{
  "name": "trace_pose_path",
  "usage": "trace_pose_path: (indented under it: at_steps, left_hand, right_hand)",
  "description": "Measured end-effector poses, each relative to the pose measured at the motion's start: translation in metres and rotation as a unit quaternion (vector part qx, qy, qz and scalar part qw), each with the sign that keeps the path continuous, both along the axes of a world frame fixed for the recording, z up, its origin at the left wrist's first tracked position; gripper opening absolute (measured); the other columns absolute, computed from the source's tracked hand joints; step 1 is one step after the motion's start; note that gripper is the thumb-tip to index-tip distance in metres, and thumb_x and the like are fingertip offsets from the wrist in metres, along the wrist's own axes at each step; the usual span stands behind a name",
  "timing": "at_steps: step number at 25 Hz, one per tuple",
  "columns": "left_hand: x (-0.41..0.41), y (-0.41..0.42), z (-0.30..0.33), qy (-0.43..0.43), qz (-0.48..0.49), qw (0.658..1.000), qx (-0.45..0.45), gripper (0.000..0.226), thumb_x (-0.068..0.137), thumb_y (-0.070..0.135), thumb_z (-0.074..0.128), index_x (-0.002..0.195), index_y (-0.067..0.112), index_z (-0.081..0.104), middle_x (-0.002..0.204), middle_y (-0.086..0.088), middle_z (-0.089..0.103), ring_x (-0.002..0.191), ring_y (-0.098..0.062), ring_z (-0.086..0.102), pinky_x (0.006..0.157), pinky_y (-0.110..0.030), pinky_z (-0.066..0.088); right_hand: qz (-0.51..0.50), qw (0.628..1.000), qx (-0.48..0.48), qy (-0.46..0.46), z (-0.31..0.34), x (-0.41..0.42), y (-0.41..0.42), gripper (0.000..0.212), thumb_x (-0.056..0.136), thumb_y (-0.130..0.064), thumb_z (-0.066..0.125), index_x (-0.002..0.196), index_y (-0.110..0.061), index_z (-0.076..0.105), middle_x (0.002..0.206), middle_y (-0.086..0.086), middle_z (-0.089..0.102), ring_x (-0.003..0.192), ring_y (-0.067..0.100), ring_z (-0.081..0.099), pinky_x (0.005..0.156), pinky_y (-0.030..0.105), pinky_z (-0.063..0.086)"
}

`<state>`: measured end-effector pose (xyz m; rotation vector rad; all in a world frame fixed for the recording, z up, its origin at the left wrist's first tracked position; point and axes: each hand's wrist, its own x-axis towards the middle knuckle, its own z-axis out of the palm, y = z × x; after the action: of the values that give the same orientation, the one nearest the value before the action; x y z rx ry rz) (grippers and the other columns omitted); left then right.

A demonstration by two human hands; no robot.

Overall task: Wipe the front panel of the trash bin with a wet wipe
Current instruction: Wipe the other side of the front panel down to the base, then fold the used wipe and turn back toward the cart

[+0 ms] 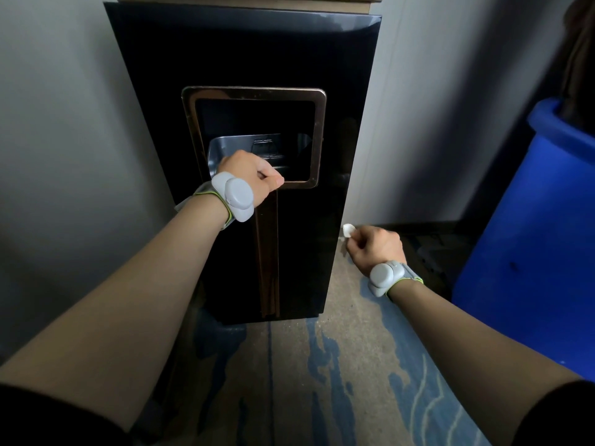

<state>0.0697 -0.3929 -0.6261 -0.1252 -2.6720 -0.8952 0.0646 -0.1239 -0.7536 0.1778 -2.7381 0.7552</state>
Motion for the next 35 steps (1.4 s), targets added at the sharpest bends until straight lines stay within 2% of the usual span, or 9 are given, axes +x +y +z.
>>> trace_pose_path:
  at_steps: [4, 8, 11, 15, 17, 23, 29, 33, 35]
  left_hand:
    - [0.007, 0.002, -0.001, 0.021, 0.017, 1.000, 0.008, 0.009, 0.085, 0.028, 0.070, 0.084, 0.028, 0.079, 0.084, 0.011, 0.076, 0.080, -0.006, 0.067, 0.064, -0.011, 0.044]
    - [0.016, 0.004, -0.002, 0.068, -0.016, 0.997, 0.040, 0.011, 0.087, 0.025, 0.070, 0.093, 0.024, 0.079, 0.090, 0.010, 0.074, 0.081, -0.003, 0.067, 0.075, -0.012, 0.051]
    - [0.023, 0.004, 0.002, 0.113, -0.035, 0.990, 0.071, 0.014, 0.087, 0.030, 0.071, 0.100, 0.027, 0.078, 0.093, 0.015, 0.071, 0.084, 0.003, 0.066, 0.076, -0.004, 0.047]
    - [0.033, 0.004, 0.013, 0.085, -0.123, 0.978, 0.147, 0.016, 0.093, 0.031, 0.064, 0.104, 0.033, 0.075, 0.100, 0.020, 0.073, 0.097, 0.002, 0.067, 0.086, -0.020, 0.053]
    - [0.037, 0.007, 0.015, 0.061, -0.158, 0.969, 0.180, 0.016, 0.095, 0.029, 0.063, 0.105, 0.032, 0.075, 0.102, 0.016, 0.074, 0.099, -0.002, 0.068, 0.088, -0.027, 0.055]
    - [0.033, 0.008, 0.015, 0.062, -0.147, 0.963, 0.216, 0.007, 0.090, 0.025, 0.069, 0.093, 0.027, 0.075, 0.088, 0.010, 0.075, 0.085, -0.008, 0.071, 0.082, -0.034, 0.060]
    - [0.030, 0.011, 0.013, 0.063, -0.141, 0.964, 0.215, 0.006, 0.091, 0.025, 0.068, 0.087, 0.028, 0.071, 0.081, 0.011, 0.074, 0.077, -0.008, 0.072, 0.073, -0.027, 0.060]
    - [0.030, 0.008, 0.012, 0.049, -0.119, 0.969, 0.213, 0.006, 0.091, 0.027, 0.068, 0.089, 0.023, 0.072, 0.080, 0.005, 0.074, 0.075, -0.010, 0.073, 0.071, -0.028, 0.061]
    - [0.031, 0.007, 0.013, 0.041, -0.117, 0.971, 0.203, 0.005, 0.091, 0.027, 0.068, 0.089, 0.025, 0.072, 0.079, 0.006, 0.074, 0.075, -0.009, 0.073, 0.071, -0.031, 0.062]
  right_hand:
    - [0.061, 0.994, -0.042, 0.074, 0.031, 0.007, -0.013, 0.021, 0.090, -0.036, 0.065, 0.076, -0.019, 0.065, 0.068, -0.007, 0.067, 0.068, 0.021, 0.064, 0.067, 0.032, 0.054]
    - [0.131, 0.976, -0.122, 0.124, 0.067, 0.019, -0.038, 0.009, 0.091, -0.034, 0.069, 0.088, -0.027, 0.074, 0.079, -0.012, 0.071, 0.072, 0.007, 0.065, 0.071, 0.026, 0.054]
    - [0.168, 0.952, -0.214, 0.136, 0.091, 0.024, -0.055, 0.005, 0.091, -0.029, 0.072, 0.089, -0.029, 0.076, 0.080, -0.007, 0.069, 0.072, 0.010, 0.062, 0.070, 0.020, 0.049]
    - [0.209, 0.925, -0.310, 0.065, 0.112, 0.026, -0.065, 0.008, 0.092, -0.022, 0.072, 0.088, -0.021, 0.078, 0.082, 0.004, 0.071, 0.073, 0.022, 0.063, 0.073, 0.026, 0.050]
    - [0.230, 0.913, -0.333, 0.043, 0.114, 0.028, -0.067, 0.008, 0.091, -0.019, 0.073, 0.088, -0.014, 0.078, 0.081, 0.007, 0.073, 0.069, 0.018, 0.063, 0.072, 0.030, 0.053]
    - [0.219, 0.915, -0.338, 0.023, 0.118, 0.029, -0.068, 0.008, 0.090, -0.023, 0.074, 0.084, -0.021, 0.078, 0.074, 0.003, 0.074, 0.064, 0.007, 0.062, 0.065, 0.023, 0.052]
    - [0.184, 0.907, -0.379, 0.027, 0.124, 0.026, -0.063, 0.012, 0.093, -0.023, 0.070, 0.086, -0.017, 0.078, 0.079, 0.014, 0.073, 0.068, 0.014, 0.062, 0.068, 0.031, 0.054]
    - [0.231, 0.910, -0.345, -0.002, 0.129, 0.027, -0.060, 0.021, 0.095, -0.030, 0.067, 0.082, -0.015, 0.076, 0.080, 0.012, 0.071, 0.070, 0.022, 0.064, 0.071, 0.037, 0.055]
    - [0.237, 0.923, -0.303, -0.018, 0.131, 0.026, -0.059, 0.019, 0.090, -0.036, 0.071, 0.082, -0.020, 0.077, 0.086, 0.006, 0.072, 0.081, 0.027, 0.067, 0.079, 0.039, 0.055]
